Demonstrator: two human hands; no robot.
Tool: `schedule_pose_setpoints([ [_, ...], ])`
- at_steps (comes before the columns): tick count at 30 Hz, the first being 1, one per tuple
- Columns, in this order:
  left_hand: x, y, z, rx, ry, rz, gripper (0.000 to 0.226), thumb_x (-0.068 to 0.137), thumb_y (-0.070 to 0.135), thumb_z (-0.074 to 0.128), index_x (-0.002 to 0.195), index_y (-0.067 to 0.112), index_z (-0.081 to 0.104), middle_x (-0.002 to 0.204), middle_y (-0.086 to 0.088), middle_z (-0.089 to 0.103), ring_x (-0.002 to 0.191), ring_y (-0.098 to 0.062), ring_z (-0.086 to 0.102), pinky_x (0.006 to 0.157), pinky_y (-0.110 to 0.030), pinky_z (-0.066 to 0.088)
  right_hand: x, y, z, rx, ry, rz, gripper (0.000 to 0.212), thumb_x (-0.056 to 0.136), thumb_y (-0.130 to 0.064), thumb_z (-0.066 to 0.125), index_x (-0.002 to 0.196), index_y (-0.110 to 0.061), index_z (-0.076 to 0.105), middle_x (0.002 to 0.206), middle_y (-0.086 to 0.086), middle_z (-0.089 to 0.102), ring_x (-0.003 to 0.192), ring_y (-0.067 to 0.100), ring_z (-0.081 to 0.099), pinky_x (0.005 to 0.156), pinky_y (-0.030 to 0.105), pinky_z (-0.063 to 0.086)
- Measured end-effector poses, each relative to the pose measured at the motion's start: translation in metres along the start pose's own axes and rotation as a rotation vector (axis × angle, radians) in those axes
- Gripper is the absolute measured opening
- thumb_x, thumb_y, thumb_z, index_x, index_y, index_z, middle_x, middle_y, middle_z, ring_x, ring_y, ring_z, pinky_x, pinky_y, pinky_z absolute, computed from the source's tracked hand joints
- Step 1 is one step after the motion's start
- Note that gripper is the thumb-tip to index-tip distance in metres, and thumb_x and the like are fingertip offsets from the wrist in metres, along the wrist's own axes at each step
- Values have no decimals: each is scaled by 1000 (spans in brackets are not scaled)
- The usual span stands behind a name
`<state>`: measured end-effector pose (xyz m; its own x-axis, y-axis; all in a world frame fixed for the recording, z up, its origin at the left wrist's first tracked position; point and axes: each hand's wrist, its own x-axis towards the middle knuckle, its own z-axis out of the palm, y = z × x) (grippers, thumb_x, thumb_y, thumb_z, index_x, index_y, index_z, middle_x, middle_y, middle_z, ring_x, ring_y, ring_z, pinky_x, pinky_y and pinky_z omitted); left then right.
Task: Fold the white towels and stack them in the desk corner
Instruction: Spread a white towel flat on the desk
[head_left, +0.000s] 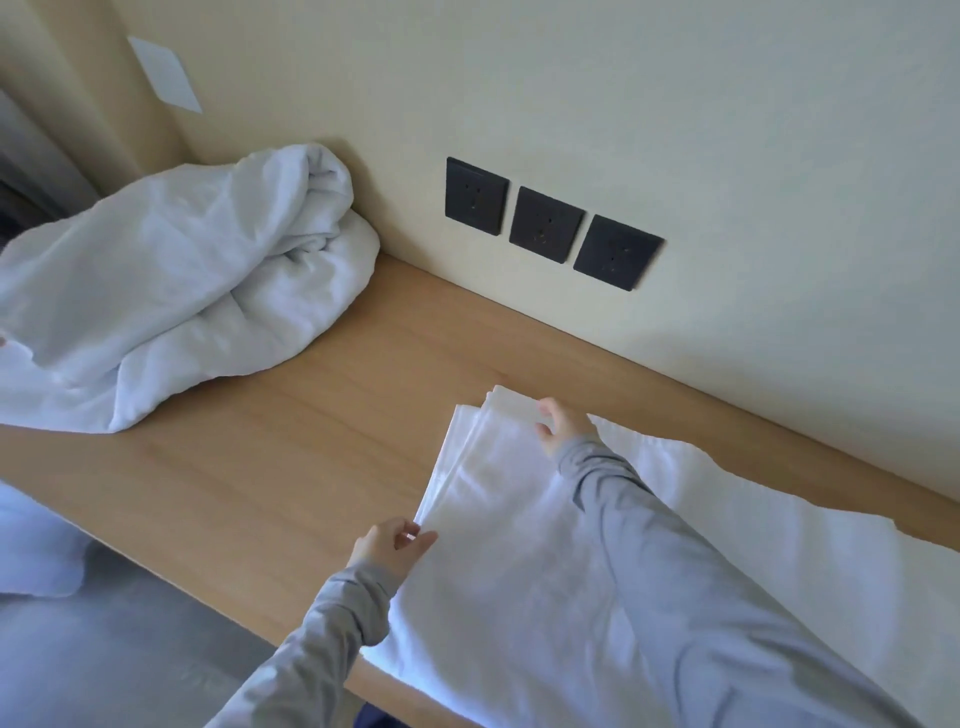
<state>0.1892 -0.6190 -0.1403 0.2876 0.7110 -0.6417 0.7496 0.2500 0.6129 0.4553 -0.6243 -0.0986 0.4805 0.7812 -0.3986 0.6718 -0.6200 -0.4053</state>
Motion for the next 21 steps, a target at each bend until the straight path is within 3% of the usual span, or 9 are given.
schedule_pose_setpoints([
  [4, 19, 5, -1, -72, -73, -23, 17, 84, 33, 67, 93, 19, 65, 85, -1, 62, 82, -21, 56, 75, -28, 48, 41, -31, 12, -54, -91, -30, 41, 95, -16, 45, 135, -11, 41, 137, 10, 48, 125, 27, 46, 104, 35, 36],
  [9, 29, 0, 2, -69, -108, -55, 13, 82, 31, 69, 79, 22, 60, 71, 7, 55, 70, -16, 50, 68, -21, 40, 78, -39, 16, -109, -151, 49, 43, 96, -22, 43, 138, -16, 38, 140, 6, 46, 125, 25, 46, 103, 31, 36],
  [13, 29, -3, 1, -68, -132, -20, 22, 83, 27, 68, 65, 25, 55, 63, 10, 52, 62, -11, 46, 62, -20, 38, 93, -38, 18, -116, -158, 107, 35, 92, -29, 50, 125, -19, 49, 122, 6, 57, 110, 26, 56, 98, 35, 44],
  [17, 24, -4, 1, -171, -167, 34, 21, 85, 19, 67, 65, 22, 58, 64, 7, 57, 63, -11, 50, 67, -21, 42, 105, -39, 12, -158, -309, 104, 32, 85, -29, 63, 113, -15, 57, 110, 3, 61, 105, 26, 58, 97, 34, 43],
  [21, 18, -7, -2, -287, -204, 66, 21, 86, 15, 65, 66, 20, 61, 55, 12, 59, 57, -5, 51, 64, -16, 42, 107, -36, 10, -50, -321, 11, 23, 81, -21, 68, 102, -14, 62, 94, 1, 59, 87, 21, 54, 82, 26, 42],
])
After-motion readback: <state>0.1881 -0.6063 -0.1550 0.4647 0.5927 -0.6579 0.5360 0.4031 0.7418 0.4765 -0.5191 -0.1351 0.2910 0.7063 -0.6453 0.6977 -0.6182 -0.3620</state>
